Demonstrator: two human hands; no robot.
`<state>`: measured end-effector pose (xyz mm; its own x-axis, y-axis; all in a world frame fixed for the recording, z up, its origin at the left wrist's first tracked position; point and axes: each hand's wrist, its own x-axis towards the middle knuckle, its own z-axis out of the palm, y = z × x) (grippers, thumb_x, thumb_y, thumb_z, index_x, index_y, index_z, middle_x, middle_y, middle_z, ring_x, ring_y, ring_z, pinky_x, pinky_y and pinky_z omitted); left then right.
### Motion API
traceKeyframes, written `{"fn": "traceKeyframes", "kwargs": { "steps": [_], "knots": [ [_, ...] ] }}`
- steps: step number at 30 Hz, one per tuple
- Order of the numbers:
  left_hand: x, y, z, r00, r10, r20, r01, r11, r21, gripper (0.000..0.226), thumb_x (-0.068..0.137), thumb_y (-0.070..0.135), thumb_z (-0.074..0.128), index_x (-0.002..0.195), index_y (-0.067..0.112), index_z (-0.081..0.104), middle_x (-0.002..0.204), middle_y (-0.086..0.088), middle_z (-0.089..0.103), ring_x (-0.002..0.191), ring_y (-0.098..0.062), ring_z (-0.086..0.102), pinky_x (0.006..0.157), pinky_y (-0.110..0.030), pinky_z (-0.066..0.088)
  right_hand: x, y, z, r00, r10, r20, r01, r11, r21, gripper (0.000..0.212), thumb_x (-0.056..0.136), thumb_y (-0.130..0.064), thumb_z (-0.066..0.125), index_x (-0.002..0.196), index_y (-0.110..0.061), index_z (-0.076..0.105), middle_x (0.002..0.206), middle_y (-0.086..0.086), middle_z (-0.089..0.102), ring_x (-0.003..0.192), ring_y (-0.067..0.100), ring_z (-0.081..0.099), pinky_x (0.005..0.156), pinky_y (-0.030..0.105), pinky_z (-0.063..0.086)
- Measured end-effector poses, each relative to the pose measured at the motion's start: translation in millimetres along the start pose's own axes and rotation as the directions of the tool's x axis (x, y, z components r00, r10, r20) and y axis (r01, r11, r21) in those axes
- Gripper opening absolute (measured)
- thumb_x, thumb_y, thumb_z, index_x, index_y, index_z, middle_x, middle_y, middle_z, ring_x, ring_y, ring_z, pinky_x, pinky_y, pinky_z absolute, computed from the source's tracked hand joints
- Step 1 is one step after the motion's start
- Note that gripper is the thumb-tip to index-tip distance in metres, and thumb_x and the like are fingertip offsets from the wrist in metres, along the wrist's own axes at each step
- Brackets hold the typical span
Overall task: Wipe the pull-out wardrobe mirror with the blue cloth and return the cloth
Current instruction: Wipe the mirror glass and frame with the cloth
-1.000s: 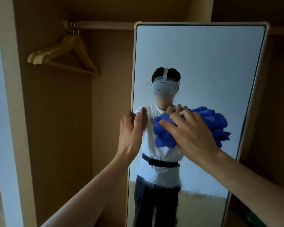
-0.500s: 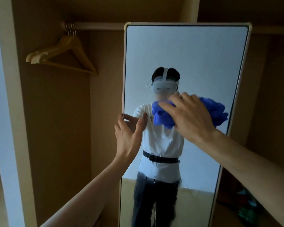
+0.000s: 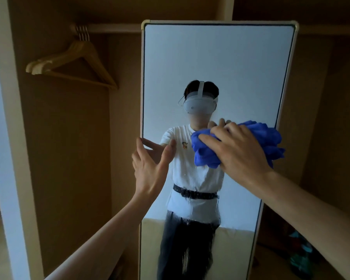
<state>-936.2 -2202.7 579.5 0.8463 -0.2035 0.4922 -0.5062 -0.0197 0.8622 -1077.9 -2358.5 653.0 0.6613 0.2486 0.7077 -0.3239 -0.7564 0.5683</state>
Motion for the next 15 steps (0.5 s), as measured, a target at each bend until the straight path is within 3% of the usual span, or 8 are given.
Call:
{"fn": "traceKeyframes", "kwargs": {
  "steps": [6, 15],
  "knots": [
    [-3.9, -2.6, 2.2, 1.000, 0.005, -0.027, -0.004, 0.999, 0.034, 0.119, 0.064, 0.094, 0.043, 0.159, 0.035, 0.002, 0.160, 0.004, 0.019, 0.146, -0.025, 0.027, 0.115, -0.058, 0.034, -30.9, -14.3, 11.4, 0.995, 0.001, 0.102, -0.005, 0.999, 0.047, 0.049, 0.082, -0.005, 0.062, 0.129, -0.019, 0.059, 0.126, 0.011, 0.062, 0.096, 0.033, 0.056, 0.081, 0.045, 0.046],
    [-5.5, -6.7, -3.1, 1.000, 0.014, -0.021, -0.013, 0.998, 0.065, 0.115, 0.067, 0.094, 0.043, 0.159, 0.037, 0.004, 0.156, 0.005, 0.024, 0.144, -0.025, 0.031, 0.113, -0.055, 0.037, -15.1, 13.3, -1.3, 0.998, -0.004, 0.064, 0.000, 0.998, 0.057, 0.052, 0.079, -0.007, 0.068, 0.127, -0.020, 0.058, 0.116, 0.008, 0.062, 0.096, 0.033, 0.055, 0.082, 0.047, 0.043]
  ]
}}
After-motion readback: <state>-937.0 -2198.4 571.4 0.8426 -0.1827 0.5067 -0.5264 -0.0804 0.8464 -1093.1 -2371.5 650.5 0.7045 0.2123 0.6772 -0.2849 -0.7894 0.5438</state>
